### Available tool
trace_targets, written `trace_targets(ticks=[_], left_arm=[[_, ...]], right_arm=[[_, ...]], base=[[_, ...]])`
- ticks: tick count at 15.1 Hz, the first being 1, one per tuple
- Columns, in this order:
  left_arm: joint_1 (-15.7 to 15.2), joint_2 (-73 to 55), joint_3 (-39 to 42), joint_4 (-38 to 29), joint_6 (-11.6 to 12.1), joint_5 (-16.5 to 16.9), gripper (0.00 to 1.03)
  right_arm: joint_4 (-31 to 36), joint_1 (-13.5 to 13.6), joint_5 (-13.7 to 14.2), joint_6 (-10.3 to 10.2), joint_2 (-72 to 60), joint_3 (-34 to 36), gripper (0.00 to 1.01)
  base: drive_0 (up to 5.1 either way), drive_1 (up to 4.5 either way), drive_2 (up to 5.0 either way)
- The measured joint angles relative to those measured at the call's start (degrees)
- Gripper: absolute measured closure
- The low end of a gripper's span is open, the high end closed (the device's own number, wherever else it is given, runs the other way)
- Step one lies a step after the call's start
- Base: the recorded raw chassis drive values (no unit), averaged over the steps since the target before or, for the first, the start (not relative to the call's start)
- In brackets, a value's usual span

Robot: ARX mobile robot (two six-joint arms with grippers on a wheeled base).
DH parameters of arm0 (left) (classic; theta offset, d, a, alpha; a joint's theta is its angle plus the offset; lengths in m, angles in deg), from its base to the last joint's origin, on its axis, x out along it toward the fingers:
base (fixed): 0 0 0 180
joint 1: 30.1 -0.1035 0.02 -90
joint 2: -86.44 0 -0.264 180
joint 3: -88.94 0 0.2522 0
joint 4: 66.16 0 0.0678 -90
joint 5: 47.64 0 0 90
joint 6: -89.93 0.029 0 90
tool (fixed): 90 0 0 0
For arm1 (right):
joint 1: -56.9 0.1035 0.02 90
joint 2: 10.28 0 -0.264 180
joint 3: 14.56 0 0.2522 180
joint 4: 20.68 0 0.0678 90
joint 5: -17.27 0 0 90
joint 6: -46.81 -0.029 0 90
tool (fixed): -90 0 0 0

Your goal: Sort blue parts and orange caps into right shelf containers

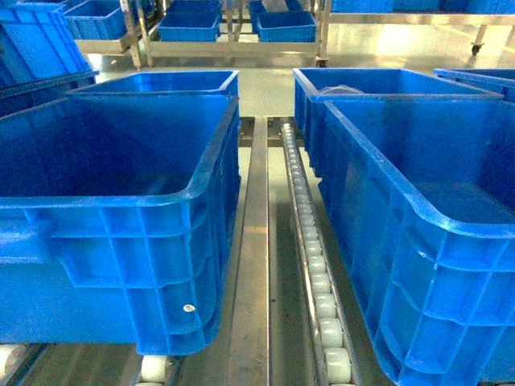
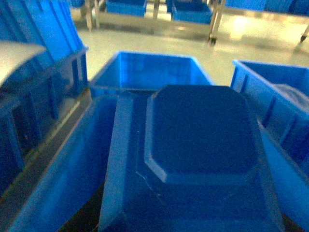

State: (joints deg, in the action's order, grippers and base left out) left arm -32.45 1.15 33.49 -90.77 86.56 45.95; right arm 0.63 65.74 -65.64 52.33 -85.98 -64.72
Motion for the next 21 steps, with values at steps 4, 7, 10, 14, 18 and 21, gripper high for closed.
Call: trace_targets(ticks=[4,7,10,14,18,21], left_arm=[[2.1,-7.6,-5.9,0.2,-3.6,-1.4,0.42],[1.5,-6.4,-3.8,-0.7,-3.8,0.2,0.04],[0.7,-1.1,1.4,-1.6,-3.8,-0.5,0.05],[2.5,6.9,16.9,-15.0,2.3,-3.5,0.56],[2.4,18.6,28.6,-14.7,2.4,-3.6,1.01],[2.4,26.4,33.5,-11.6,2.4,-3.6,1.01]], right_arm=[[-1.3,1.9,3.5,-1.6,-17.6,-10.9,0.38],[-0.5,2.0,3.9,-1.4,-16.5,-11.2,0.01],[0.1,1.6,6.5,-1.0,-16.3,-10.8,0.03],[19.2,-2.2,0.2,-4.6,-6.4,8.2,0.56],[19.8,-4.6,-2.6,-4.8,5.2,21.2,1.00],[17.0,-9.0,-6.6,-4.9,13.5,27.0,1.00]], base=[[0.0,0.00,0.0],[0.0,0.00,0.0],[0.0,0.00,0.0],[0.0,0.00,0.0],[0.0,0.00,0.0],[0.0,0.00,0.0]])
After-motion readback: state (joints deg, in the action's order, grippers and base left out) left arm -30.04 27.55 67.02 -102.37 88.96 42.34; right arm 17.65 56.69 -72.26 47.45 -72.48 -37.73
